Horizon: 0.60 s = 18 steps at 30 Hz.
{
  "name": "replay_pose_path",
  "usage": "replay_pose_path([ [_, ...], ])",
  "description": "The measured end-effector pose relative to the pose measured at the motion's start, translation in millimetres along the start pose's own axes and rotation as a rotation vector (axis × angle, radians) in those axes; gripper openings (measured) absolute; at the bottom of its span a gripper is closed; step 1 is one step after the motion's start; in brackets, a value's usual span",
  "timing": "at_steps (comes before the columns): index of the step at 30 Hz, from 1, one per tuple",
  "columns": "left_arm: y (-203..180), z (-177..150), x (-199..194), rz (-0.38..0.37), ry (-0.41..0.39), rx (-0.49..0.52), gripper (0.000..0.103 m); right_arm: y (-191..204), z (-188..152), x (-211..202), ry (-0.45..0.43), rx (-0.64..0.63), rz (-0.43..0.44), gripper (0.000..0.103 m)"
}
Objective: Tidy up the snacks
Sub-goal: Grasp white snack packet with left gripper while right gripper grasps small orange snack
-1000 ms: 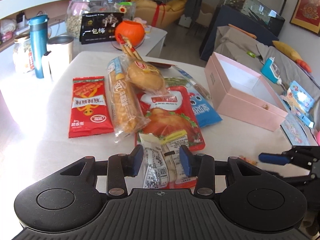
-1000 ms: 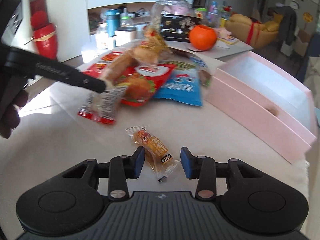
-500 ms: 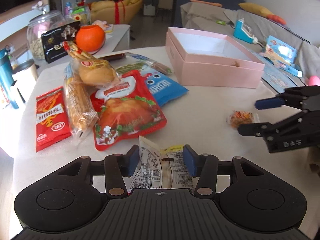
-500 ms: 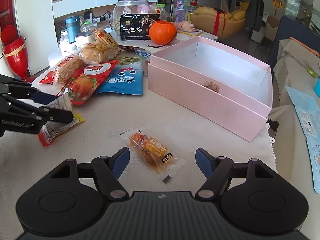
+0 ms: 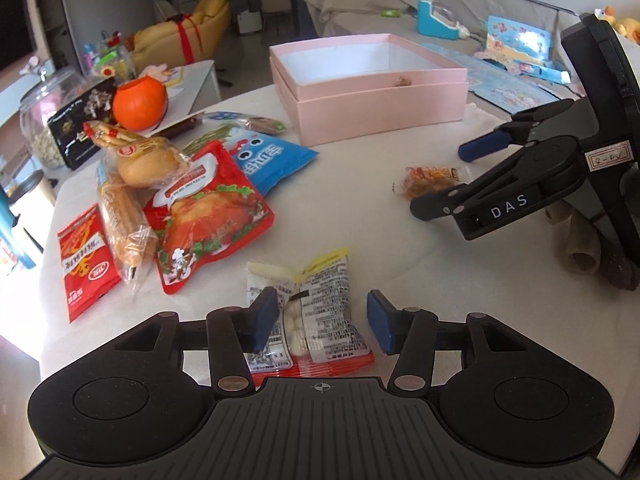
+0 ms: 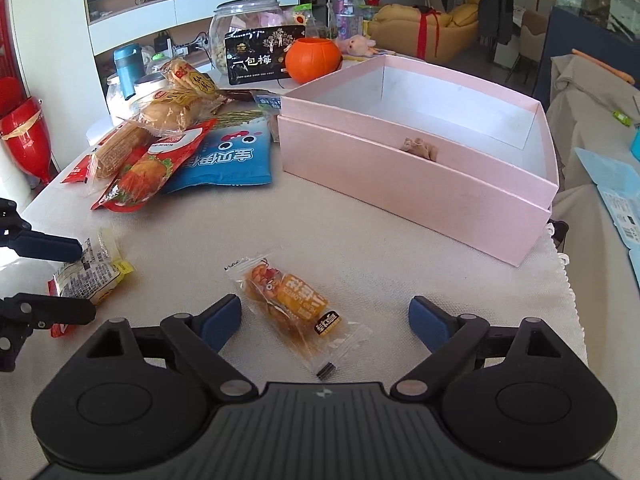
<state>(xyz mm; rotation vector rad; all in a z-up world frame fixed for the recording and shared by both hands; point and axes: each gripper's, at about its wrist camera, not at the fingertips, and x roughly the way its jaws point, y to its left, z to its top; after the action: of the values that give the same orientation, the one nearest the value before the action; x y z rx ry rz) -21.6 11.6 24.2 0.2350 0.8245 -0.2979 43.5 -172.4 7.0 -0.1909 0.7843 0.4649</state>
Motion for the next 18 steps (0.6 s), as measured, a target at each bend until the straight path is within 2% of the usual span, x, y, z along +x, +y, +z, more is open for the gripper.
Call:
replay_pose_path([
  [3,-1.2,2.5,2.4,0.008,0.002,-0.006,0.061,-0.8,-3.1,0.8,-0.013,0.012,-0.017,0.098],
  [5,3.1,3.6,1.1,0.016,0.004,-0.022,0.057,-3.0,-3.3,0.6,-0.014,0.017,-0.012,0.099],
  [11,19.3,0.1,-15.7,0.051,-0.016,-0.069,0.056,-3.4,-0.2,1.1,-0.003,-0.005,-0.004,0.099],
  [18,29.1,-6.6,-9.2,0.013,0.005,-0.113,0.059,0.9,3.4,2.5,0.005,-0.030,-0.016,0.099],
])
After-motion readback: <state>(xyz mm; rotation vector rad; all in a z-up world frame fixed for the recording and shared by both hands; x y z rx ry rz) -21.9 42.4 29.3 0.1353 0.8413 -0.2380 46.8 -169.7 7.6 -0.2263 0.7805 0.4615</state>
